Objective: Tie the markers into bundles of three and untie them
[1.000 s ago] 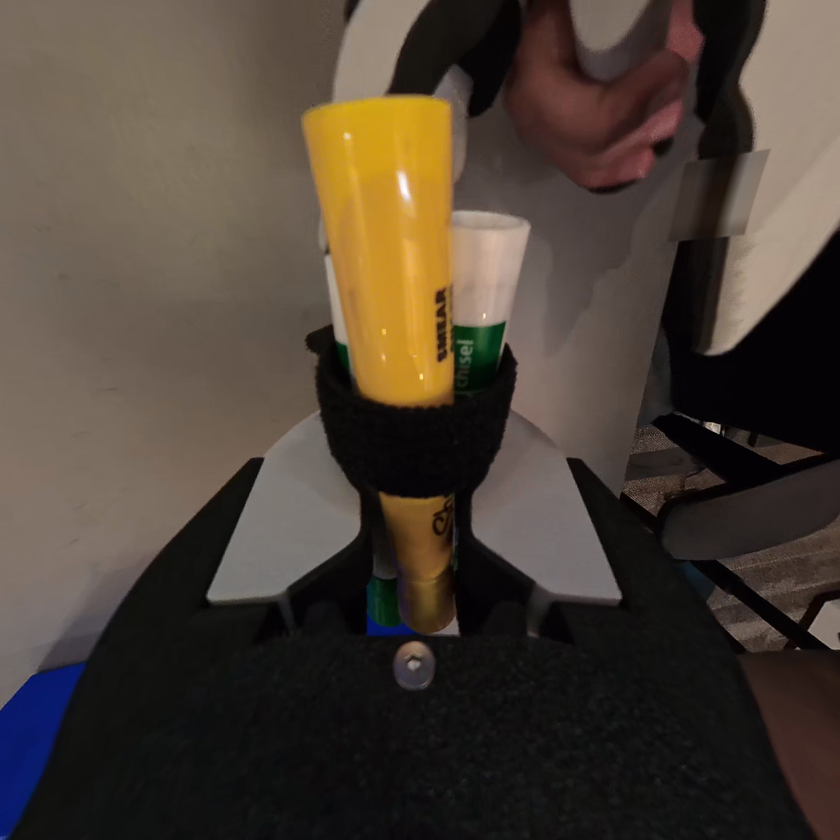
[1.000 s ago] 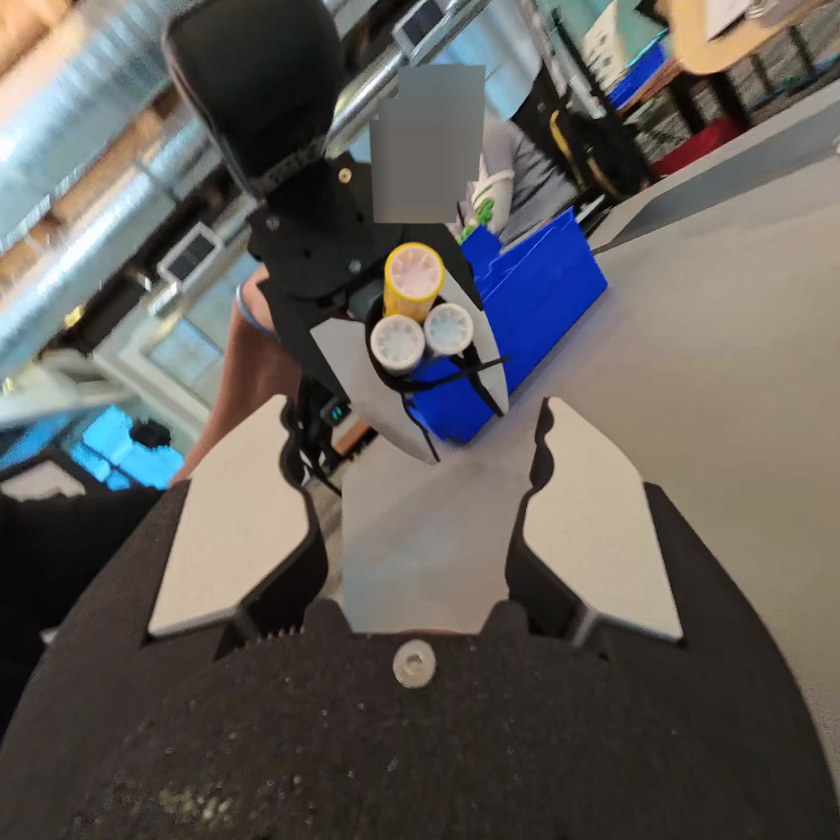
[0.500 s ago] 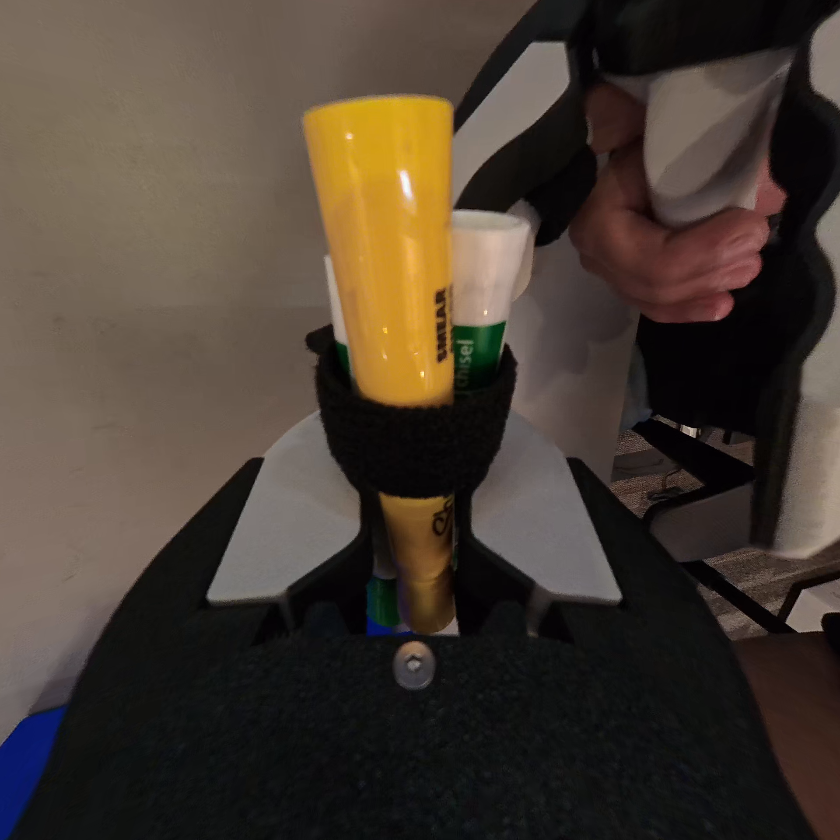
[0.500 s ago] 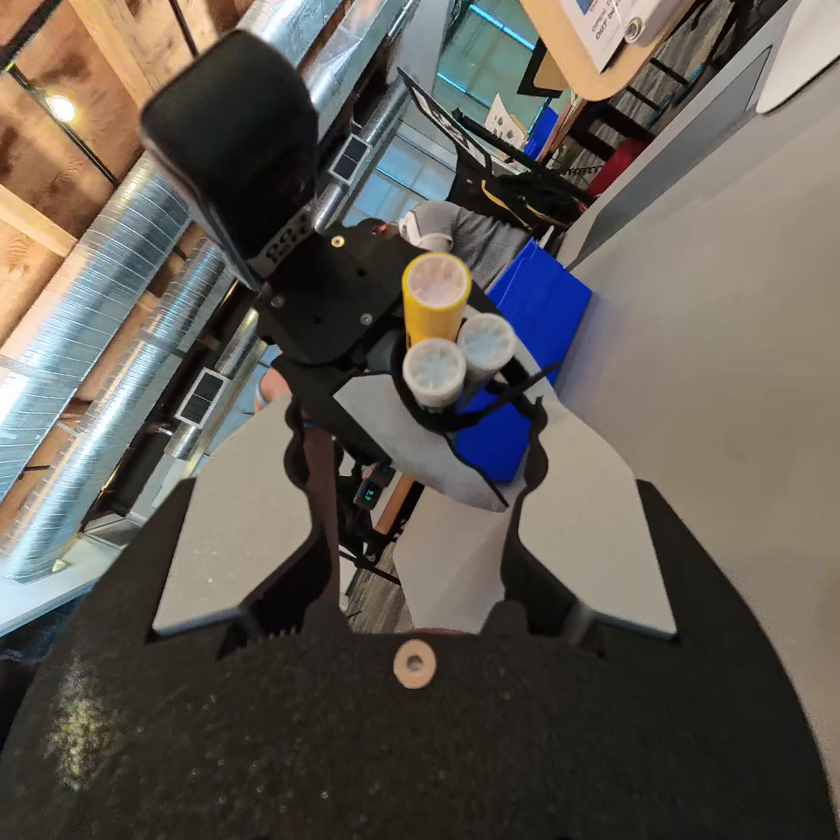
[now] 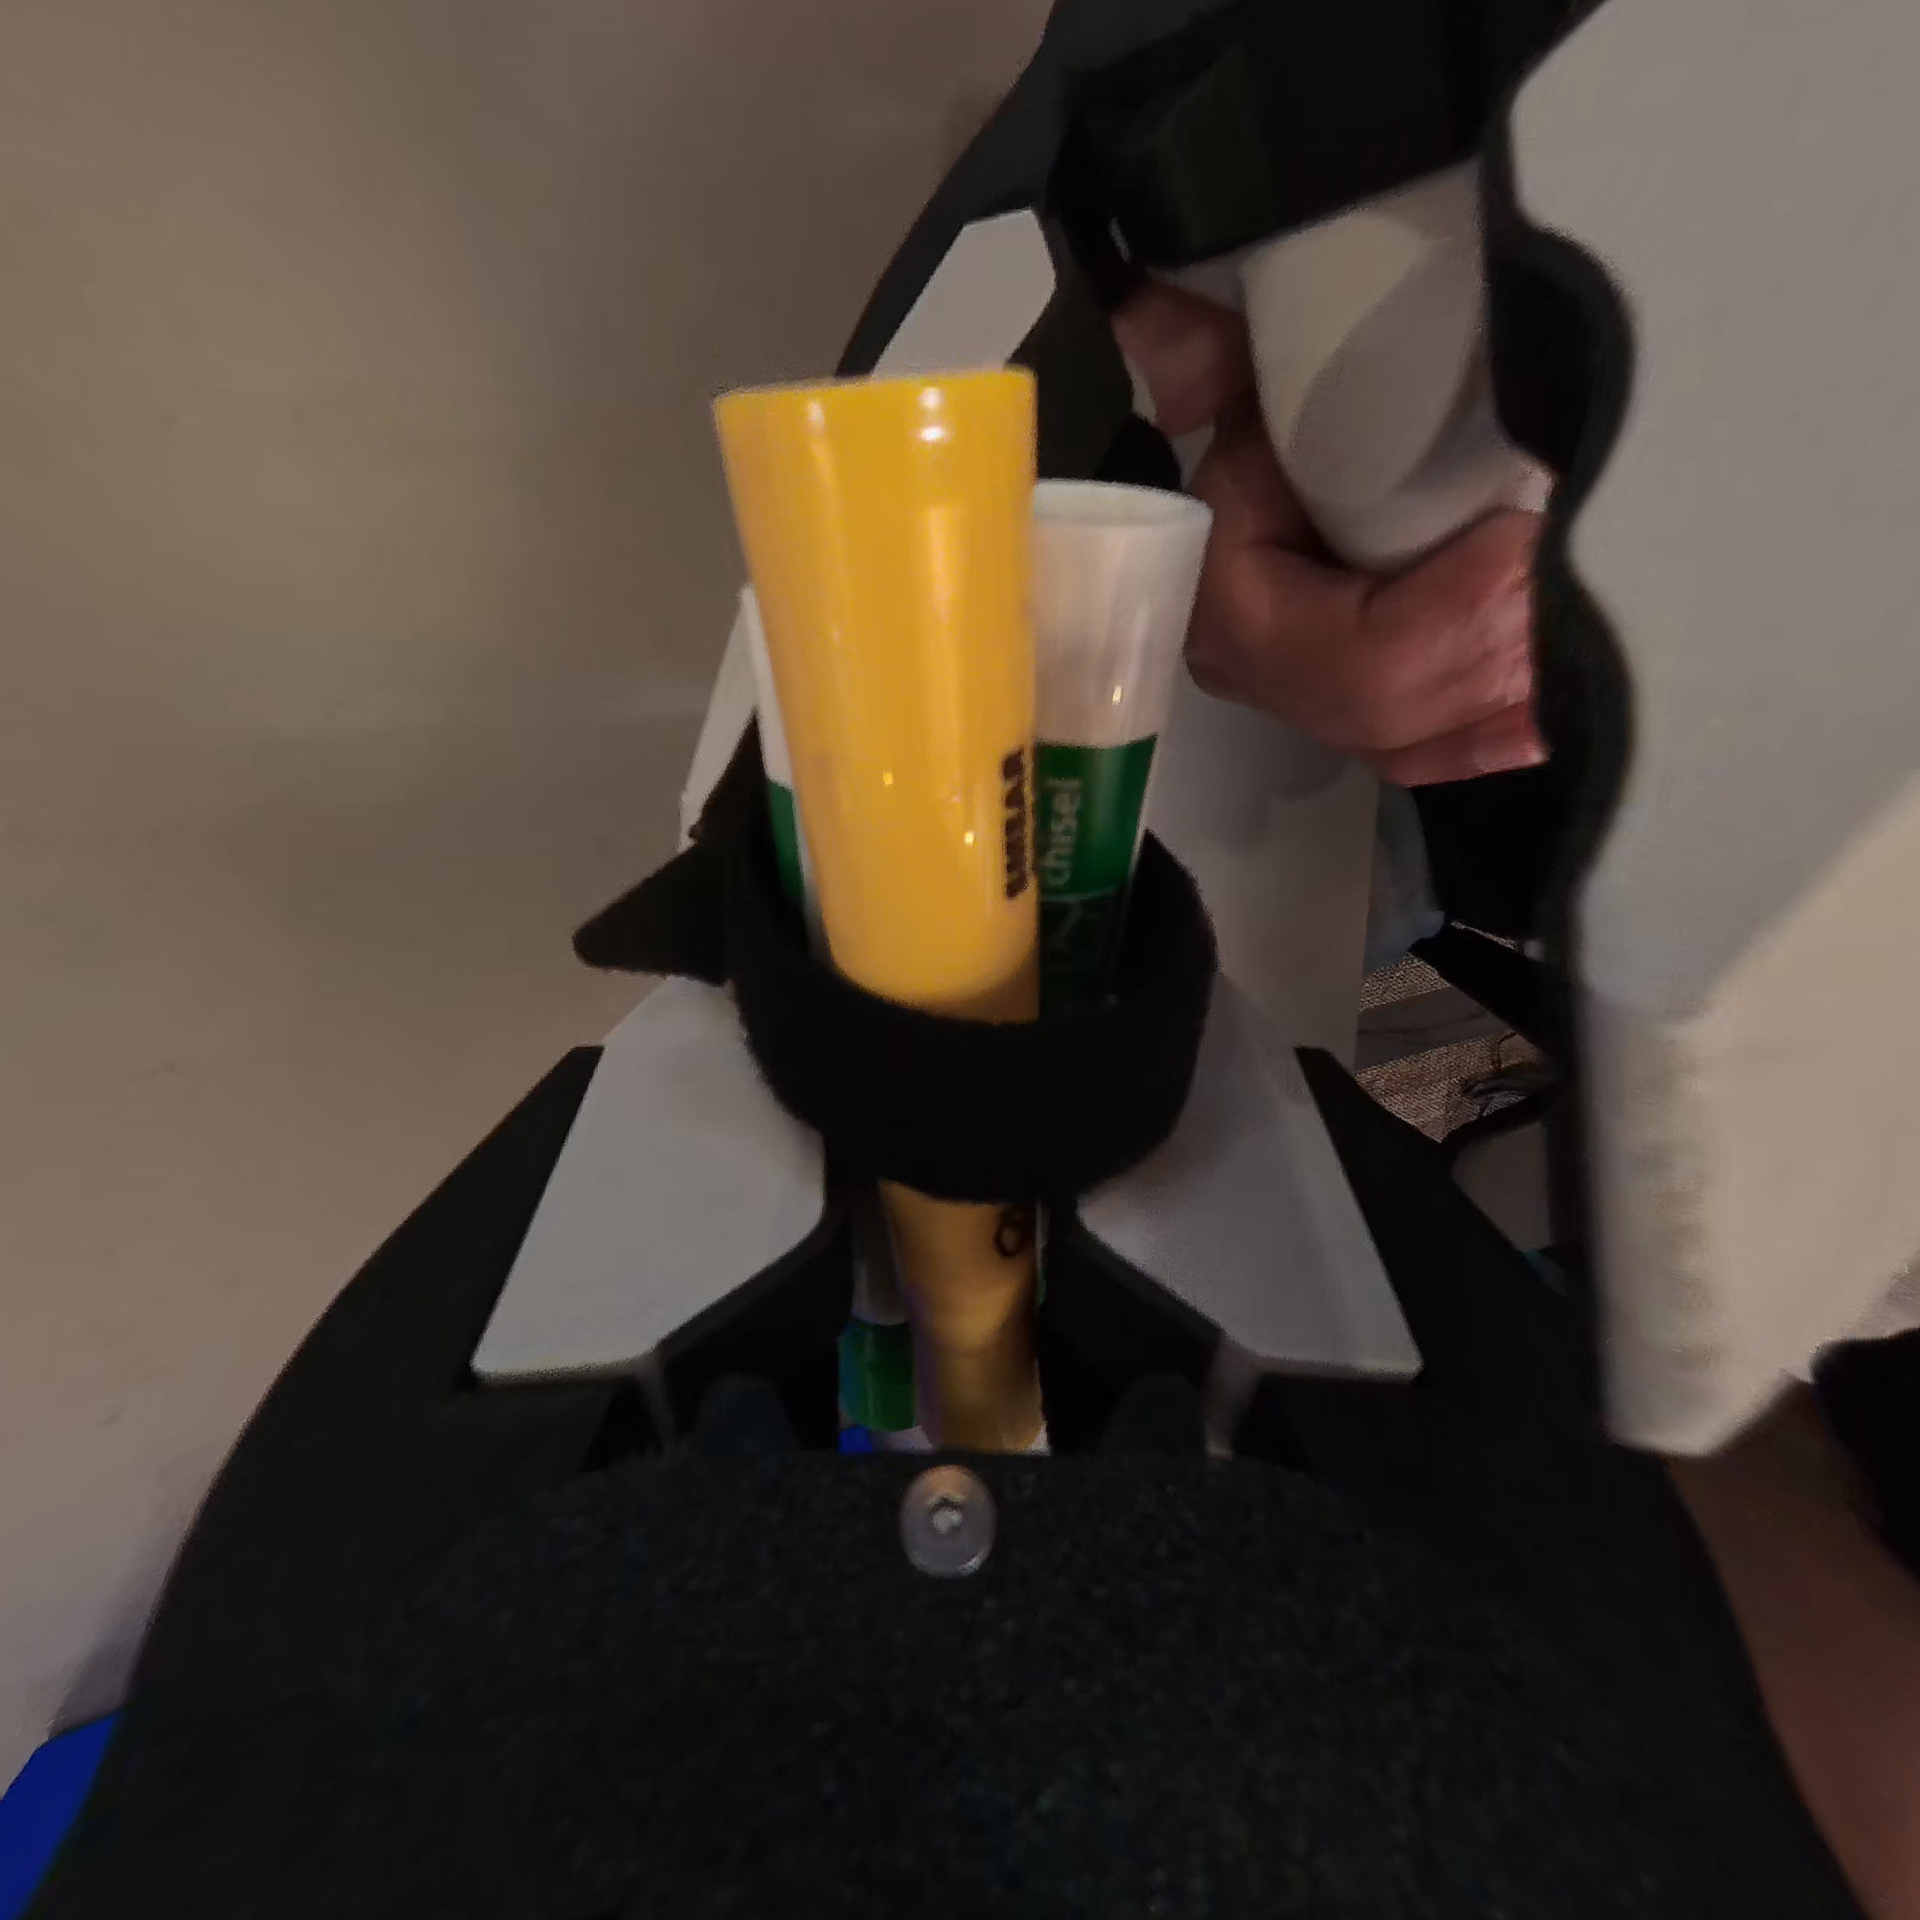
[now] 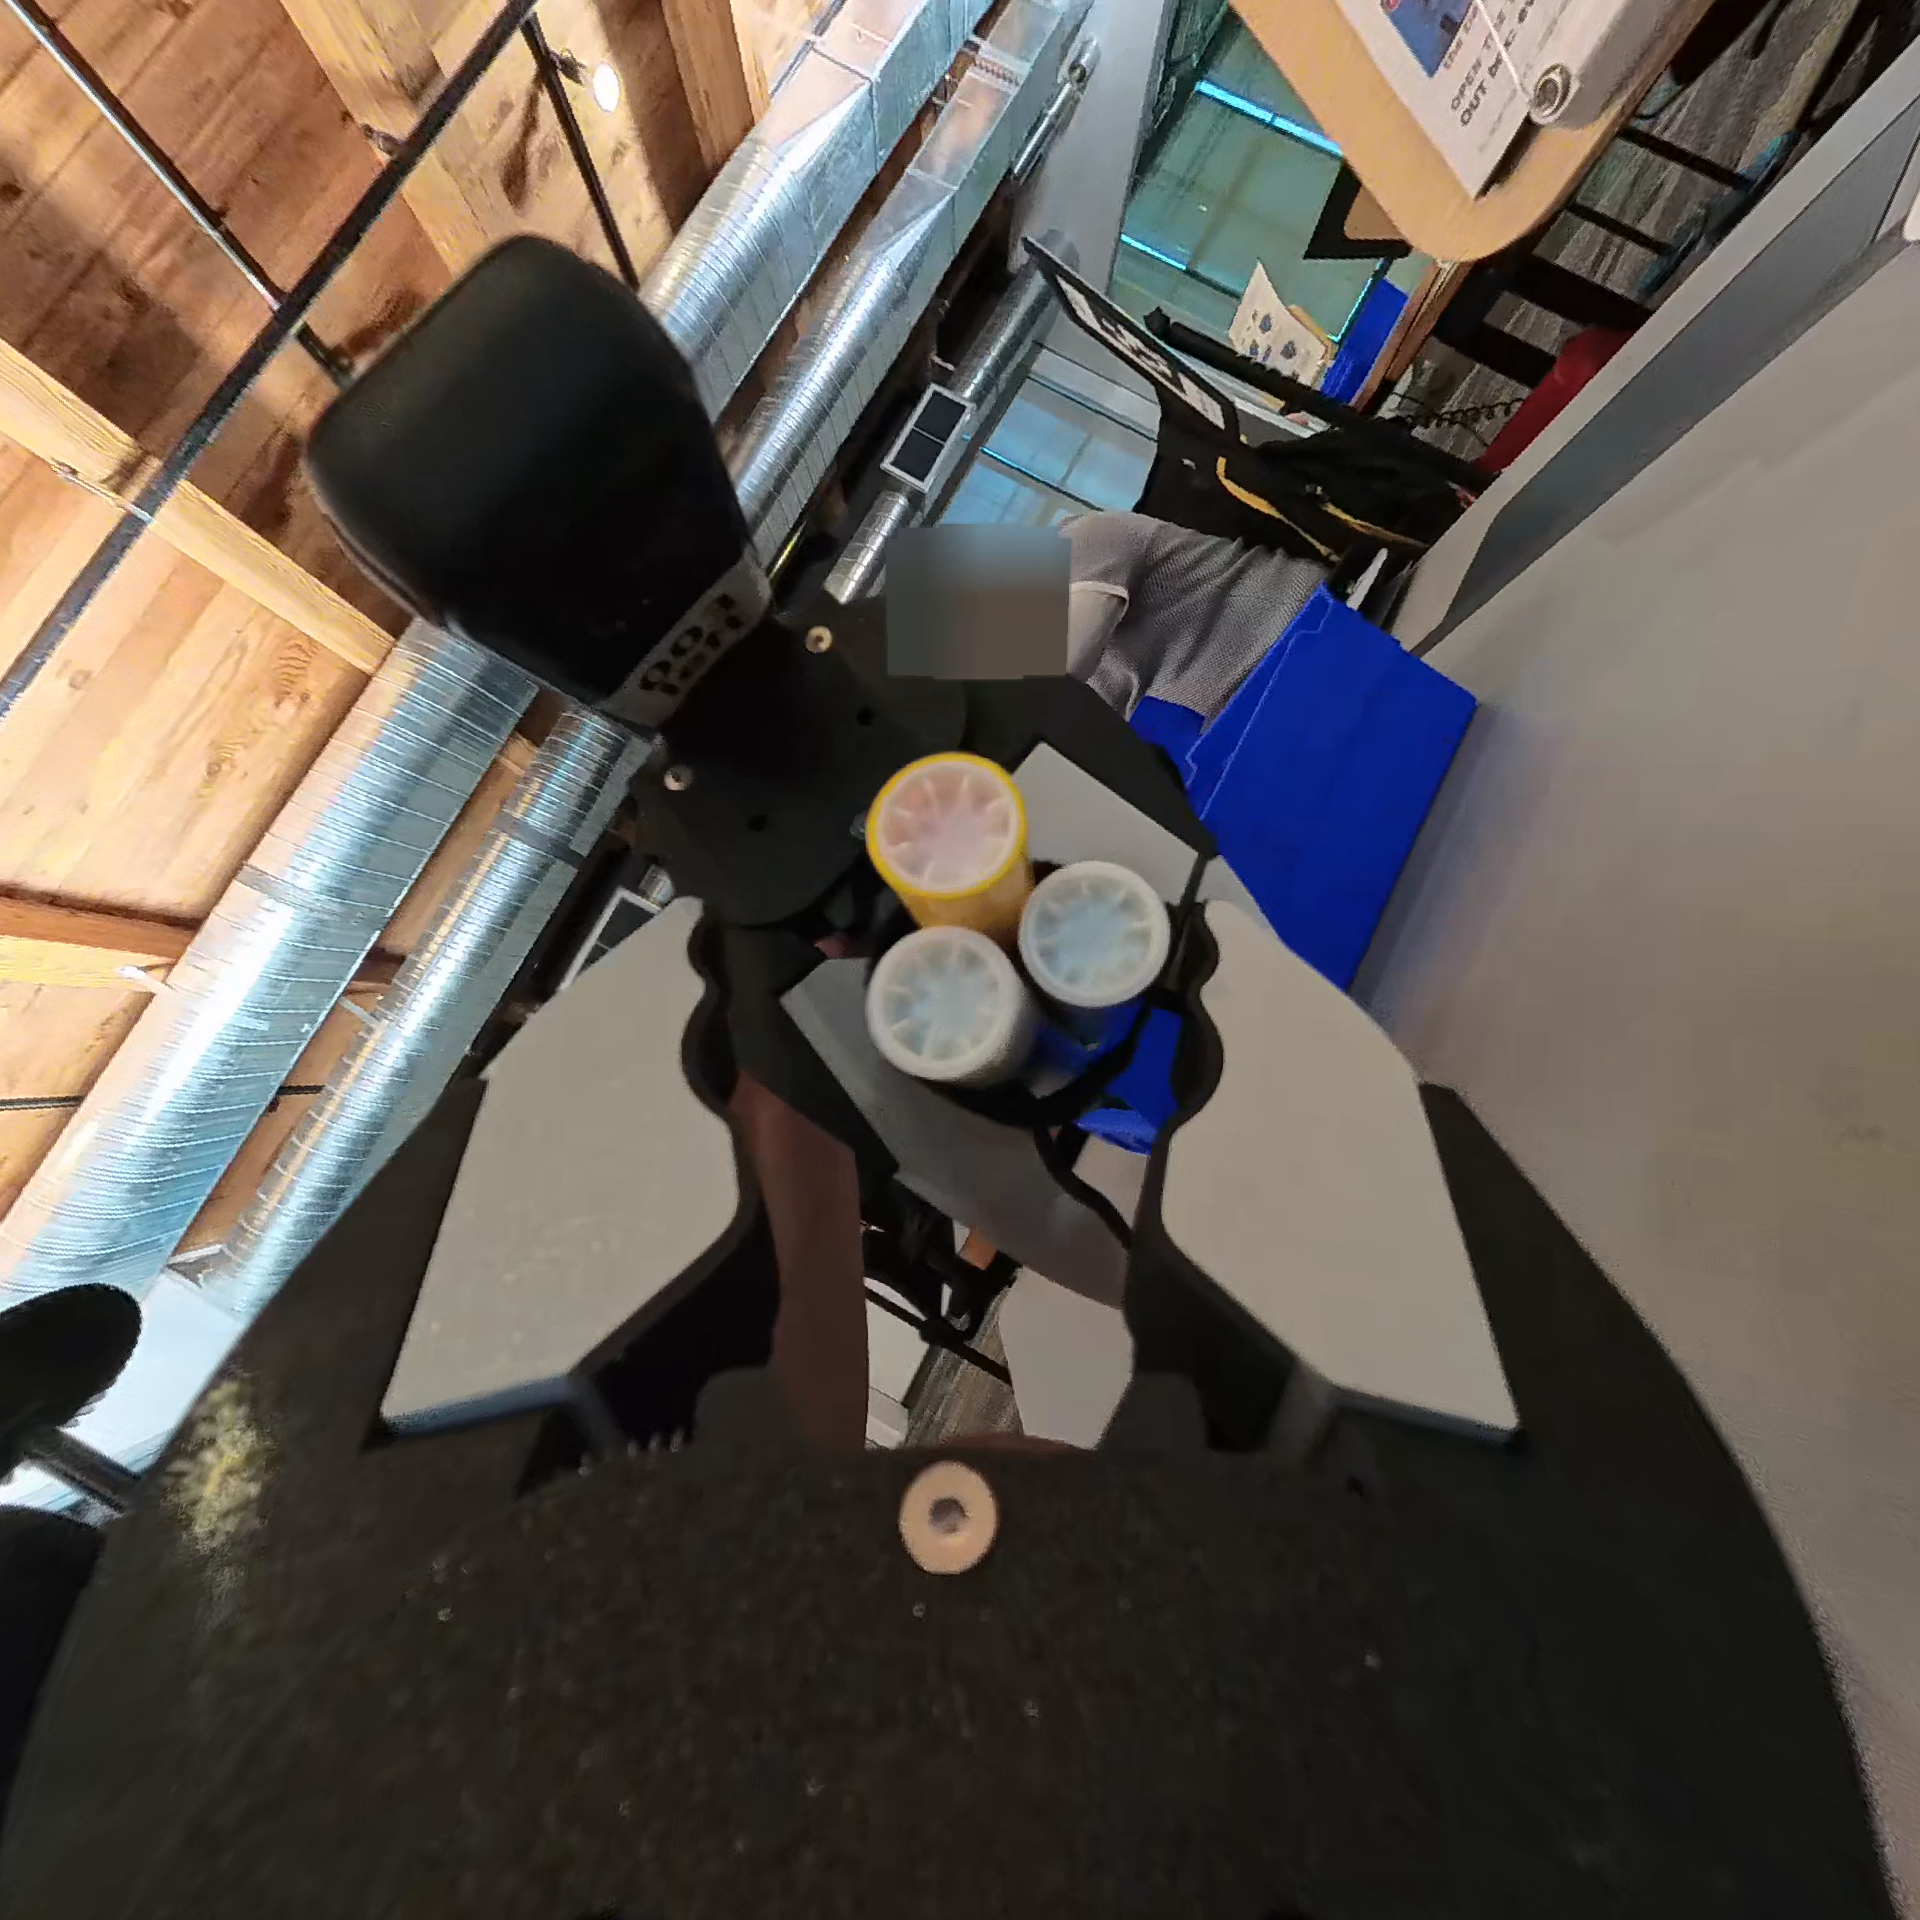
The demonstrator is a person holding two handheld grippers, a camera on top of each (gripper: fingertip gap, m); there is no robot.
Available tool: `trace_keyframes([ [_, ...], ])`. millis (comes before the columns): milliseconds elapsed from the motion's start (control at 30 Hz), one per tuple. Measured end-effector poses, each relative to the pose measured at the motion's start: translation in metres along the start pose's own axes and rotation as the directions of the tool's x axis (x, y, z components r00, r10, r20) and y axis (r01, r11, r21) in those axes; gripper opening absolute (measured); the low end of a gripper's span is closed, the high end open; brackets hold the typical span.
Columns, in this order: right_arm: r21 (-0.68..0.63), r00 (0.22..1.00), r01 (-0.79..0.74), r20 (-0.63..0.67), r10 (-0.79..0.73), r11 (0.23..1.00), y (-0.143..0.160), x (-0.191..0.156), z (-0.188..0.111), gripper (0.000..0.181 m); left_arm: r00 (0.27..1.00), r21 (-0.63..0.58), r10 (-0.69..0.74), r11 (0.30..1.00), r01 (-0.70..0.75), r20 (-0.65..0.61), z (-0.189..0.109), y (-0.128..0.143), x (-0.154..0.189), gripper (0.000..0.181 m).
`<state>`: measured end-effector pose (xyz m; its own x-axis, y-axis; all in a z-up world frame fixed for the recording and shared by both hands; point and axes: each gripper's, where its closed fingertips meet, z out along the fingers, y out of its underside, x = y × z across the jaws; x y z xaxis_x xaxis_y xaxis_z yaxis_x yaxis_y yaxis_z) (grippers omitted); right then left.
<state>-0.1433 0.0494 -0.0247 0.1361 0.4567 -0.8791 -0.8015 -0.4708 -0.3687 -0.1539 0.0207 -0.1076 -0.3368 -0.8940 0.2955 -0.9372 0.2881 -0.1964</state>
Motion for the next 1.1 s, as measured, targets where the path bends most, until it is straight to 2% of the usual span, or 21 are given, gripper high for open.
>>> trace_keyframes([
  [200,0.002,0.999,-0.039,-0.010,0.039,0.999,-0.002,0.010,-0.003,0.052,1.000,-0.014,0.009,1.000,-0.010,-0.019,0.003,-0.002,0.002,0.041],
  [367,-0.021,0.999,-0.019,-0.039,0.018,1.000,0.000,0.017,-0.005,0.044,1.000,-0.055,0.002,0.998,-0.002,-0.005,0.004,0.001,0.001,0.041],
  [500,-0.011,1.000,-0.011,-0.008,0.011,1.000,0.000,0.014,-0.008,0.038,1.000,-0.066,0.012,0.998,-0.013,-0.015,0.005,-0.001,0.005,0.041],
  [833,-0.001,0.998,0.056,-0.019,-0.056,0.998,0.004,0.016,-0.009,0.040,1.000,-0.086,0.010,0.996,-0.011,-0.018,0.008,0.003,0.002,0.031],
  [933,-0.033,0.994,0.095,-0.048,-0.097,0.995,0.007,0.020,-0.008,0.044,1.000,-0.099,0.004,0.995,-0.006,-0.017,0.011,0.006,-0.001,0.032],
  [1000,-0.052,0.989,0.139,-0.051,-0.142,0.989,0.008,0.021,-0.010,0.053,1.000,-0.098,-0.002,0.995,0.001,-0.003,0.012,0.008,-0.006,0.066],
  [1067,-0.072,0.979,0.196,-0.051,-0.200,0.978,0.006,0.021,-0.014,0.056,0.999,-0.095,-0.009,0.995,0.013,0.035,0.011,0.010,-0.013,0.030],
  [1100,-0.084,0.971,0.230,-0.047,-0.234,0.970,0.004,0.021,-0.017,0.059,0.999,-0.094,-0.015,0.995,0.019,0.042,0.011,0.012,-0.014,0.031],
])
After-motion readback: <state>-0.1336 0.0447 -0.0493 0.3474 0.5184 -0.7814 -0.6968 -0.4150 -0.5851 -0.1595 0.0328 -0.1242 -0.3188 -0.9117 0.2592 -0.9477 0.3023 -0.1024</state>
